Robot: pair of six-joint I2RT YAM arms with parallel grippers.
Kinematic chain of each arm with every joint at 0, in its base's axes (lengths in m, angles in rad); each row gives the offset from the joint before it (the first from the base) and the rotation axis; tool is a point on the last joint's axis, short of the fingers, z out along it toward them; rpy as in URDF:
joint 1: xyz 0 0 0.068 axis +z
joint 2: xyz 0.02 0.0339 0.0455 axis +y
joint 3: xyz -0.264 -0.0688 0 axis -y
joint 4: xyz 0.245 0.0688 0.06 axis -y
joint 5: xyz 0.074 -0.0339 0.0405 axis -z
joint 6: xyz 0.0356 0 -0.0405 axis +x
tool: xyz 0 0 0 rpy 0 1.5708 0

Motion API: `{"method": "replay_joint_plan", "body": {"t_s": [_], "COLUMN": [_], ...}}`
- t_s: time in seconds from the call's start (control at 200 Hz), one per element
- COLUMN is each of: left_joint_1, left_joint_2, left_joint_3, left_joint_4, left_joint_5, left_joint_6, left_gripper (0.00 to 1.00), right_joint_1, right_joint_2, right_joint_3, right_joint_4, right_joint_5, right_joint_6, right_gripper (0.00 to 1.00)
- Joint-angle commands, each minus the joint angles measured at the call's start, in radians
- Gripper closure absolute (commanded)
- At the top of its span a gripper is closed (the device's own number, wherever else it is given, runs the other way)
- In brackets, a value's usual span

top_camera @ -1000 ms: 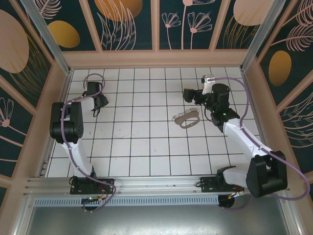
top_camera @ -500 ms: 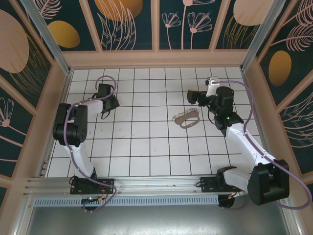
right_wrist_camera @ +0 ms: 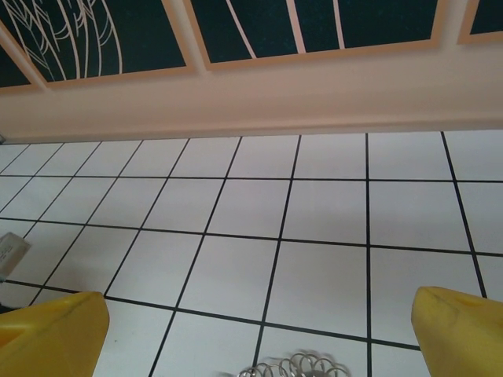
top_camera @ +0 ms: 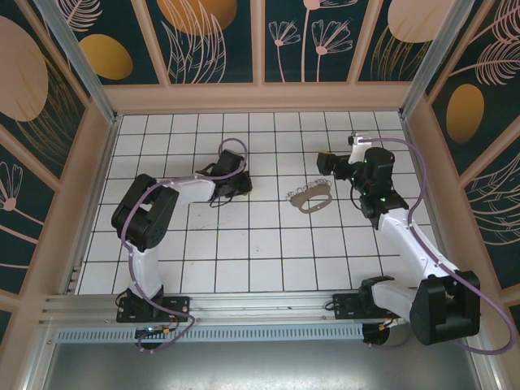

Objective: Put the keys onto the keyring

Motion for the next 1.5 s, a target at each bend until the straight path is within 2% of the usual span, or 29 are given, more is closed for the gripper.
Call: {"method": "replay_joint_plan", "body": {"t_s": [0.0, 0.23, 0.28, 0.45, 0.54, 0.671, 0.796, 1.046, 1.171, 1.496], "left_joint_1": [-0.031, -0.039, -0.039, -0.039, -0.036, -0.026, -0.024, -0.017, -0.007, 0.008], "left_joint_2": [0.015, -0.08, -0.103, -0.173, -0.2, -0.234, -0.347, -0.538, -0.568, -0.569], "left_joint_3": [0.033, 0.007, 0.008, 0.032, 0.049, 0.033, -0.05, -0.161, -0.222, -0.25], "left_joint_4": [0.015, 0.023, 0.013, -0.086, -0.148, -0.175, -0.113, -0.118, -0.084, -0.034], "left_joint_5": [0.065, 0.137, 0.137, 0.055, -0.003, -0.054, -0.064, -0.137, -0.133, -0.092], "left_joint_6": [-0.055, -0.045, -0.035, 0.045, 0.096, 0.132, 0.155, 0.224, 0.236, 0.274], "left_gripper": [0.9, 0.86, 0.82, 0.46, 0.23, 0.02, 0.02, 0.02, 0.01, 0.02], "right_joint_1": [-0.023, -0.052, -0.053, -0.055, -0.055, -0.052, -0.032, 0.026, 0.062, 0.118], "right_joint_2": [-0.019, 0.005, 0.012, 0.034, 0.036, 0.042, 0.106, 0.221, 0.254, 0.394], "right_joint_3": [-0.018, -0.027, -0.028, -0.02, -0.025, -0.05, -0.018, -0.003, -0.008, 0.073], "right_joint_4": [0.001, -0.009, -0.012, -0.05, -0.072, -0.09, -0.109, -0.153, -0.167, -0.193], "right_joint_5": [-0.014, -0.049, -0.056, -0.067, -0.084, -0.106, -0.138, -0.081, -0.03, 0.056], "right_joint_6": [0.003, 0.015, 0.017, 0.015, 0.017, 0.024, 0.023, 0.005, 0.008, 0.013], "right_gripper": [0.01, 0.01, 0.01, 0.01, 0.01, 0.01, 0.01, 0.01, 0.01, 0.01]}}
